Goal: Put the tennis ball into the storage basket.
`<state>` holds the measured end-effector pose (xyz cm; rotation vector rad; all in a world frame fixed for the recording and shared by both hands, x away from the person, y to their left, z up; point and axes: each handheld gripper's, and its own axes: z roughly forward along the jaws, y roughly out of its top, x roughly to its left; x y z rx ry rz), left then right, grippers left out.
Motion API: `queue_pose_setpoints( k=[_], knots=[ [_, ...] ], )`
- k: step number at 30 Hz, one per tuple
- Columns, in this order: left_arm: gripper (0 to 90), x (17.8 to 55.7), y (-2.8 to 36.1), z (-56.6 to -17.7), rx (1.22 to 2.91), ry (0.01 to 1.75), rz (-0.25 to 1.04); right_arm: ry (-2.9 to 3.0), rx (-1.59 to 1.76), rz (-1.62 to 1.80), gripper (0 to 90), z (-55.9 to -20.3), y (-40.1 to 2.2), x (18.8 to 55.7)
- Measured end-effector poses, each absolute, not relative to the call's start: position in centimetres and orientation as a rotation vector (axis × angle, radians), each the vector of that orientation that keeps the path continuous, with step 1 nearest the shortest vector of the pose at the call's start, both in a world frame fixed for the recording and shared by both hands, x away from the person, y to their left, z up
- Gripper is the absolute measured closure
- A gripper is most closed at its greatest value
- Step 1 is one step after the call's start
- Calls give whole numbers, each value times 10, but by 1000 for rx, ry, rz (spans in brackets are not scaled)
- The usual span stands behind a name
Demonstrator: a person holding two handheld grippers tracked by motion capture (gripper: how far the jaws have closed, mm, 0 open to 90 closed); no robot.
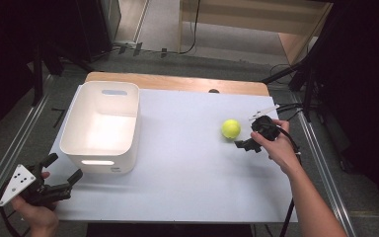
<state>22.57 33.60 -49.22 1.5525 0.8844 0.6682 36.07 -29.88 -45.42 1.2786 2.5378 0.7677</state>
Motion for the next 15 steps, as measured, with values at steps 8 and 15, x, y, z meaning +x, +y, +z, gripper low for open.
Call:
queue_pose_setpoints(
  k=[8, 15],
  knots=[
    [1, 226, 334, -493, 1572, 881, 666, 2541, 1265, 736, 0, -450, -294, 372],
    [1, 225, 333, -494, 1565, 873, 660, 2561, 1254, 719, 0, -451, -288, 384]
  ],
)
